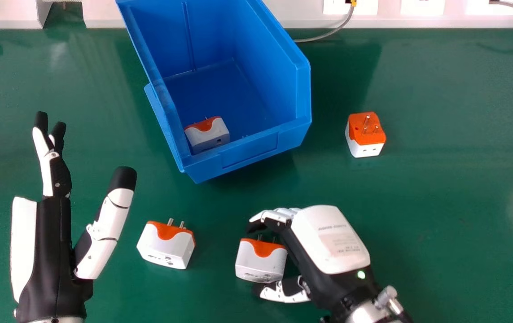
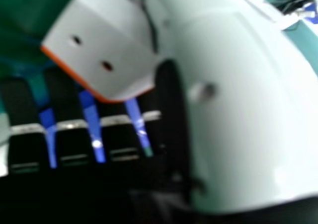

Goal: Pick all objects and put in blue box

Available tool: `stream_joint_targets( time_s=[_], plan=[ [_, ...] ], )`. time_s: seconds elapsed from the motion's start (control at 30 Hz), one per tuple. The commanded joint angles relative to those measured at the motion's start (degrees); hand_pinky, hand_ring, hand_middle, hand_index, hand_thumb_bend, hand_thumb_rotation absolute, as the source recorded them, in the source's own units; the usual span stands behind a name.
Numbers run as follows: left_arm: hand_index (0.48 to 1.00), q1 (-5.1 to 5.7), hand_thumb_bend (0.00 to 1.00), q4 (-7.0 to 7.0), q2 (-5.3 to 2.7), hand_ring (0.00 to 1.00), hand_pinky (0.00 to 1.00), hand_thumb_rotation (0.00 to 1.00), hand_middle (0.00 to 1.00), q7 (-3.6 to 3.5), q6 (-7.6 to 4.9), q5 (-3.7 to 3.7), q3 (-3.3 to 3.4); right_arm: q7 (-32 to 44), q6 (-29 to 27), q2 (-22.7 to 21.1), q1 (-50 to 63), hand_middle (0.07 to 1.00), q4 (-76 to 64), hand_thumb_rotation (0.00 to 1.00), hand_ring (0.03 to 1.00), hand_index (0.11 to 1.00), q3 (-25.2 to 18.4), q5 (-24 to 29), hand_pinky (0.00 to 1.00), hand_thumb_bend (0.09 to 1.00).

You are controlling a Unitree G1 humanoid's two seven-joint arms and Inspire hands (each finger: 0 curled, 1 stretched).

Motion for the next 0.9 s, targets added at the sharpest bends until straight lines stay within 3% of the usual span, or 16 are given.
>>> stream_joint_targets(
  time_s=[0.0, 0.23, 0.6, 0.87],
  plan=[
    [1.0, 0.16, 0.63, -1.53, 0.43, 1.0, 1.0, 0.85, 1.0, -0.1, -0.58, -0.49, 0.44, 2.8, 1.4, -0.7, 1.7, 0.423, -0.3, 0.0, 0.181, 0.515, -0.1, 1.0, 0.14, 0.506],
    [1.0, 0.27, 0.64, -2.29, 0.28, 1.0, 1.0, 0.84, 1.0, -0.47, 0.22, -0.43, 0.4, 4.4, 2.4, -0.3, 2.2, 0.415, -2.1, 0.0, 0.179, 0.514, -0.1, 2.3, 0.13, 0.505],
    [1.0, 0.44, 0.65, -3.0, 0.12, 1.0, 1.0, 0.83, 1.0, -1.31, 1.25, -1.11, 0.18, 3.2, 1.6, 0.2, 3.2, 0.425, -4.7, 0.0, 0.153, 0.507, -0.7, 3.2, 0.11, 0.508],
    [1.0, 0.66, 0.64, -3.35, 0.02, 1.0, 1.0, 0.84, 1.0, -1.07, 1.14, -0.4, 0.12, 3.0, -0.3, -1.7, 6.2, 0.43, -15.3, 0.0, 0.135, 0.503, -2.7, 3.0, 0.1, 0.509]
  ],
)
